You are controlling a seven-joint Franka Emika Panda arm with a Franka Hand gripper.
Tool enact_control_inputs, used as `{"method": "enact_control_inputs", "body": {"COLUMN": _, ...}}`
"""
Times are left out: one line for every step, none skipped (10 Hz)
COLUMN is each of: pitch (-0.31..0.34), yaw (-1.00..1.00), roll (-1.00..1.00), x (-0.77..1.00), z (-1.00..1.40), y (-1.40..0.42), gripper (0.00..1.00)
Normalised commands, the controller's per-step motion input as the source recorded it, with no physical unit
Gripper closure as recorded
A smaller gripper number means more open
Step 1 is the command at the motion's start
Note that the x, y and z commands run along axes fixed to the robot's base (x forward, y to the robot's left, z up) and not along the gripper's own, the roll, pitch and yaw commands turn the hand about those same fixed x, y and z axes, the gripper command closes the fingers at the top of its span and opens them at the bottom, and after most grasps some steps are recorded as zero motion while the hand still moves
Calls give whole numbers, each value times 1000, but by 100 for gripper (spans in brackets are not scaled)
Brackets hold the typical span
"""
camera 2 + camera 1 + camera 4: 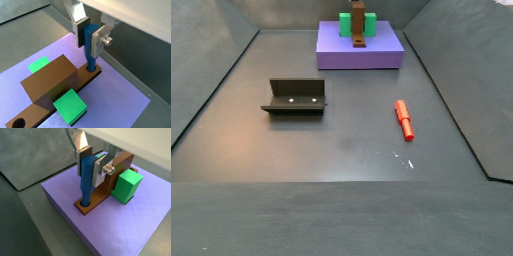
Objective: Pick up the blue object. Move up. Move to above the board. Insert the blue object.
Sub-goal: Insert the blue object.
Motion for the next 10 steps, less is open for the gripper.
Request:
{"method": "enact_control_inputs", "body": {"pitch": 1, "yaw": 174, "roll": 116, "x": 206, "z": -126, "y": 0, "gripper": 100}}
{"method": "enact_control_inputs", "body": {"pitch": 17, "yaw": 197, "roll": 110, "x": 209, "z": -80, "y": -9, "gripper": 100}}
{"method": "enact_control_inputs", "body": {"pitch": 3, "yaw": 217, "roll": 111, "x": 180, "z": -89, "y": -46, "gripper": 100}}
{"method": "enact_control_inputs", "body": {"pitch": 0, "yaw": 217, "roll": 120, "x": 146, "z": -117, "y": -20, "gripper": 100}}
{"method": "enact_control_inputs", "body": {"pitch": 0, "yaw": 211, "roll": 124, "x": 109, "z": -140, "y": -11, "gripper": 100}}
{"method": "enact_control_inputs", "body": {"pitch": 0, "yaw": 200, "roll": 121, "x": 29, "z": -191, "y": 0, "gripper": 100}}
{"method": "enact_control_inputs", "body": {"pitch": -16, "yaw": 120, "roll": 107, "x": 0, "z": -217, "y": -17, "gripper": 100}}
{"method": "enact_control_inputs", "body": {"pitch": -27, "yaw": 86, "roll": 120, "x": -71, "z": -151, "y": -137, "gripper": 100}}
{"method": "enact_control_inputs", "body": {"pitch": -4, "yaw": 40, "roll": 140, "x": 0, "z": -157, "y": -177, "gripper": 100}}
{"method": "enact_control_inputs", "body": {"pitch": 0, "yaw": 0, "roll": 126, "x": 0, "z": -246, "y": -20, "gripper": 100}}
